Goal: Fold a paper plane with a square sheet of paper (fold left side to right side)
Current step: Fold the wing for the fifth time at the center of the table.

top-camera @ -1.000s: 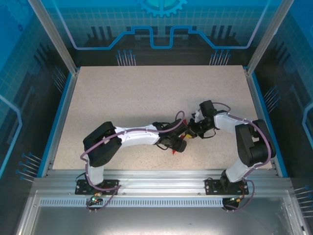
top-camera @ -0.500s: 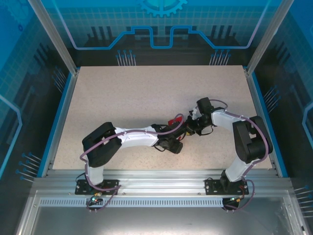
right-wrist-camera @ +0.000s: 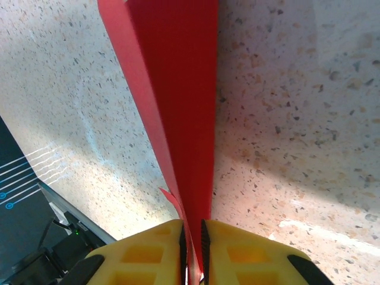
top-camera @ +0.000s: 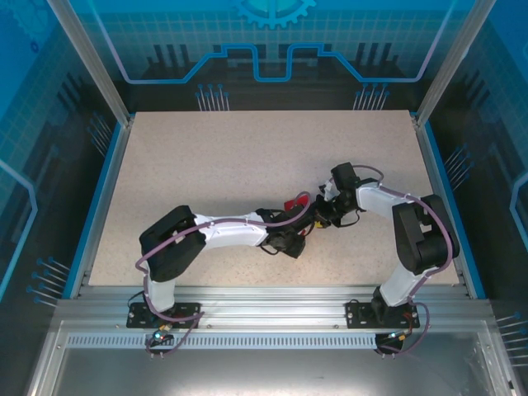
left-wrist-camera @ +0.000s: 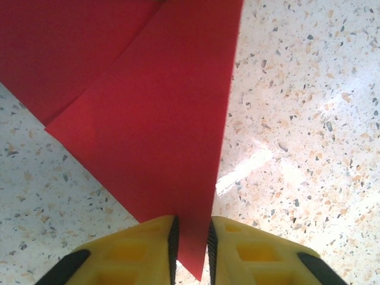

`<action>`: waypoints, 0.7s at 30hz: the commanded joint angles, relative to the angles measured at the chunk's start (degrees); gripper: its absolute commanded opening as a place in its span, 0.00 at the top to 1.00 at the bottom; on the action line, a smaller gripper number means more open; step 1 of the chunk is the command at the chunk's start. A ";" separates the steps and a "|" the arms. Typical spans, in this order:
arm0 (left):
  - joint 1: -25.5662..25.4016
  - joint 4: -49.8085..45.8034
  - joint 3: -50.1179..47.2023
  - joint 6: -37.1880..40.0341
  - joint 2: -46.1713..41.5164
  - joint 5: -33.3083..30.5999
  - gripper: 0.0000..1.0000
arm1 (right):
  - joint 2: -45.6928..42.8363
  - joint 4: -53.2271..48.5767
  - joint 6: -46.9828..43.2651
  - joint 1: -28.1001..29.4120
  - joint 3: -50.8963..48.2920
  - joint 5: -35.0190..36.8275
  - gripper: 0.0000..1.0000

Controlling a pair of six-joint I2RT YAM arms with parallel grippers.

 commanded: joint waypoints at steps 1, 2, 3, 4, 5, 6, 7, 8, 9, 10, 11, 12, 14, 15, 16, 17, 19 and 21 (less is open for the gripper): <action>0.12 -0.90 1.59 0.28 1.07 -0.75 0.79 | 0.54 -2.59 -1.34 1.11 1.14 -0.02 0.82; 0.29 -0.77 1.52 0.09 1.07 -0.54 0.80 | 0.54 -2.59 -1.40 1.12 1.19 -0.07 0.82; 0.46 -0.72 1.41 0.06 1.07 -0.45 0.82 | 0.50 -2.59 -1.50 1.12 1.21 -0.18 0.82; 0.60 -0.64 1.27 -0.14 1.03 -0.31 0.83 | 0.47 -2.67 -1.69 1.14 1.21 -0.17 0.80; 0.75 -0.41 1.09 -0.17 0.97 -0.09 0.85 | 0.39 -2.85 -1.99 1.08 1.26 -0.05 0.79; 0.89 -0.26 0.94 -0.28 0.90 0.01 0.86 | 0.20 -3.09 -2.33 0.98 1.28 0.11 0.78; 1.03 0.01 0.67 -0.34 0.76 0.33 0.88 | -0.18 -3.20 -2.60 0.79 1.19 0.40 0.76; 1.23 0.48 0.26 -0.50 0.55 0.79 0.88 | -0.81 -3.34 -2.98 0.52 1.12 0.80 0.73; 1.50 0.83 -0.10 -0.62 0.31 1.16 0.89 | -1.32 -3.47 -3.46 0.27 1.04 1.07 0.70; 1.78 1.36 -0.60 -0.66 0.03 1.81 0.90 | -2.34 -3.43 -4.06 -0.29 0.88 1.26 0.65; 2.27 1.81 -1.08 -0.85 -0.24 2.61 0.90 | -3.53 -3.46 -4.69 -0.80 0.63 1.50 0.59; 2.62 2.46 -1.53 -0.90 -0.48 3.42 0.91 | -4.56 -3.08 -5.19 -1.30 0.31 1.58 0.55; 3.55 3.74 -2.56 -1.08 -0.99 5.30 0.92 | -7.49 -2.06 -6.50 -2.66 -0.80 0.99 0.45; 3.92 4.20 -2.86 -1.08 -1.08 6.04 0.92 | -8.74 -1.73 -6.73 -3.32 -1.37 1.01 0.40; 4.25 4.67 -3.20 -1.17 -1.20 6.68 0.92 | -9.93 -1.26 -6.96 -4.18 -2.04 0.89 0.35; 4.65 5.46 -3.60 -1.24 -1.30 7.49 0.92 | -11.08 -0.74 -7.30 -4.93 -2.34 0.64 0.32; 5.50 6.64 -4.44 -1.50 -1.38 9.13 0.93 | -12.70 0.39 -7.79 -6.11 -4.51 -0.07 0.29; 6.52 8.27 -5.43 -2.07 -1.77 10.93 0.93 | -13.16 1.08 -8.65 -6.55 -5.44 -0.91 0.30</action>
